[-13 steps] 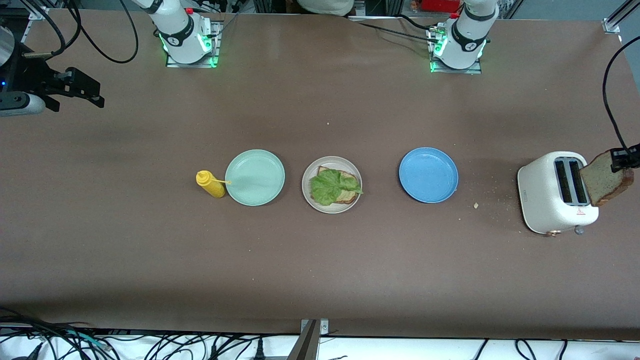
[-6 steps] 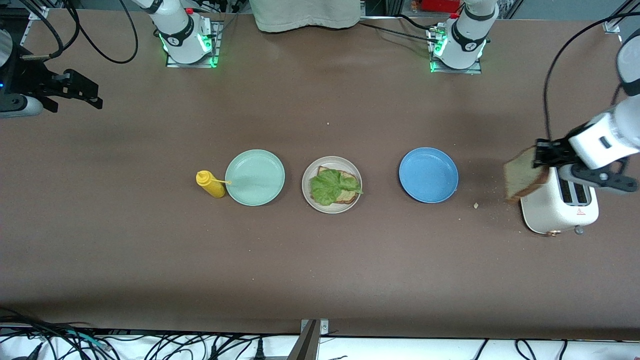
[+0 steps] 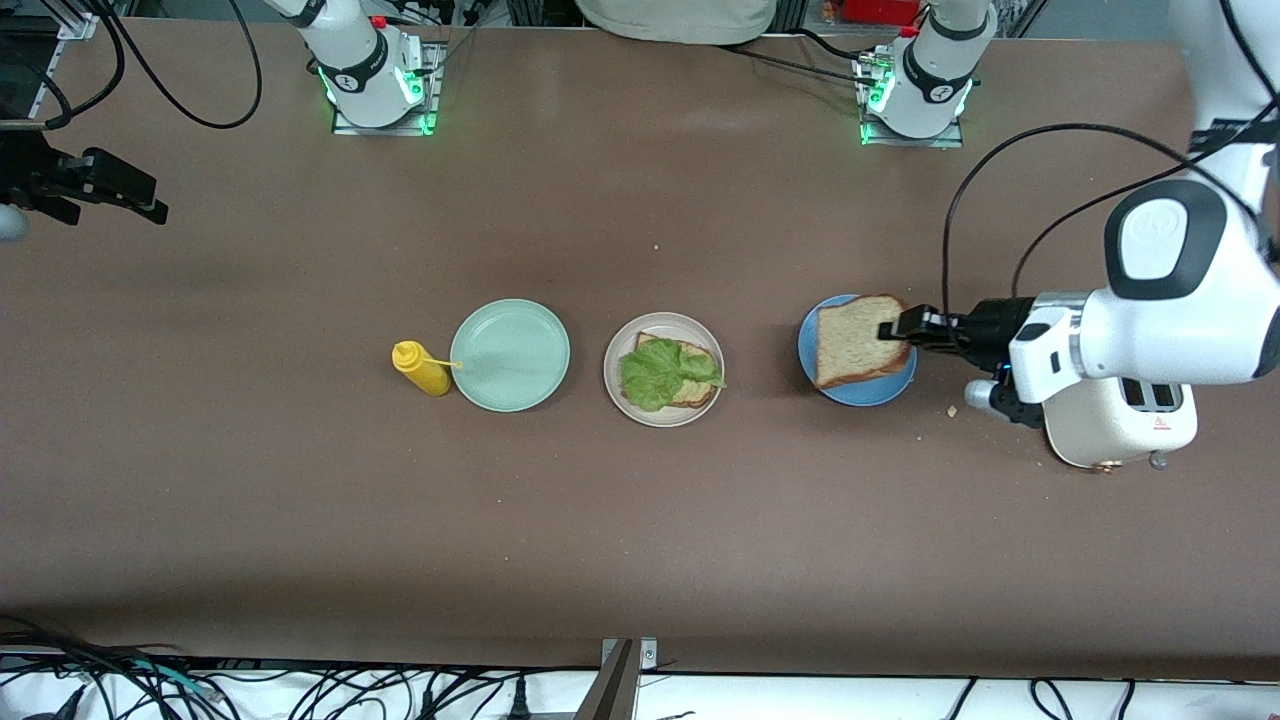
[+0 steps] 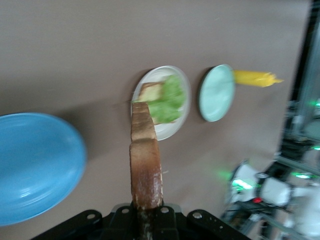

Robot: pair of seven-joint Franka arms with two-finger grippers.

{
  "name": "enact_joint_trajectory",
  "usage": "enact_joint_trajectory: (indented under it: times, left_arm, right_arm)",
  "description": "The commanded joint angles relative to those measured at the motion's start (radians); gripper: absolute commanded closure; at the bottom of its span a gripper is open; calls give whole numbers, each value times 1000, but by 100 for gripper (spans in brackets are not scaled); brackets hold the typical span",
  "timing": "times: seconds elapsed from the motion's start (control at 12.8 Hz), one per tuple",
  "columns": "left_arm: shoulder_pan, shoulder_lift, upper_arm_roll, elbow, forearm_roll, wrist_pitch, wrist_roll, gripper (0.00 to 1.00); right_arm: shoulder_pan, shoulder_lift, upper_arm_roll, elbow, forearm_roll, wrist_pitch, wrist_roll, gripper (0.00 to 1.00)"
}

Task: Make sandwich in beige plate with both arms
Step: 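Lift the bread slice out of the toaster with the left gripper, then carry the bread slice over the lettuce on the beige plate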

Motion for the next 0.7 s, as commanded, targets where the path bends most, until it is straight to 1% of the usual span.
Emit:
enact_joint_trajectory:
  times: [0.0,0.08,0.31,0.47,0.63]
  left_arm:
    - [-49,82,-1,33,-171,46,-14,100]
    - [-75,117,-1,33,-231,91,-7,100]
    - [-176,209,-1,33,-264,229,3,100]
    - [-250,241,-1,33,-296,279,7,100]
    - [-284,258,0,21,-316,331,70,100]
  right_arm:
    - [5,18,2,28,3,-20,-1,0]
    - [5,25,2,28,3,-19,-1,0]
    - [5,27,2,28,-2,-16,2,0]
    - [6,38,5,28,-5,-13,2,0]
    - [9,39,10,28,-3,-12,2,0]
